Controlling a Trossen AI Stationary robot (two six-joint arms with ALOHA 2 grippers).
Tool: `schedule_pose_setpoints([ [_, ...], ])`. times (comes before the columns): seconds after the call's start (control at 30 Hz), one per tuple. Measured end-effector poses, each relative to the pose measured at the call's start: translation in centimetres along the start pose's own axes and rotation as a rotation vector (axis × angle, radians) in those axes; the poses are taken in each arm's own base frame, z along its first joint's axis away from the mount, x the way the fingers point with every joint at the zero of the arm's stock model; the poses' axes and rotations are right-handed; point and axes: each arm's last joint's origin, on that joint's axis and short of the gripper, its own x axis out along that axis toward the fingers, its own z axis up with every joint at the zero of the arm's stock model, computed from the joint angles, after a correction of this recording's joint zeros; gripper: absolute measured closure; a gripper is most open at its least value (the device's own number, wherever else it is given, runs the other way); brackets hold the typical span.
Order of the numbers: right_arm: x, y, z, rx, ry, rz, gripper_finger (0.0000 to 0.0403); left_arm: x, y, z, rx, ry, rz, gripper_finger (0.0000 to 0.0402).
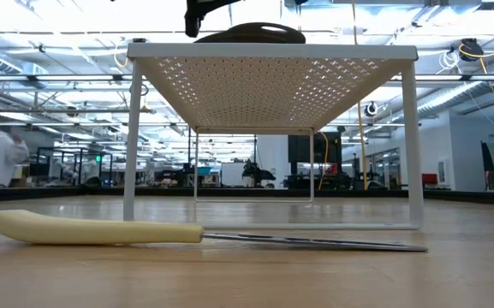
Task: Pick & Place Fruit
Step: Put the peach into the red strainer bowl on the shelf
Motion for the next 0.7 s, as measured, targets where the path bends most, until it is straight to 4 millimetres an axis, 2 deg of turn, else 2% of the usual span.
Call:
schedule_pose_setpoints([
  [0.3,1.07,0.27,0.14,0.005,0.014,-0.004,0.0337,0.3,-0.1,0.12,0.002,0.006,-0.01,0.0142],
  [0.7,1.12,0.19,0.09,0.034,0.011,-0.004,0.0337,0.32,-0.31,-0.23,0.046,0.026,-0.014,0.0142],
])
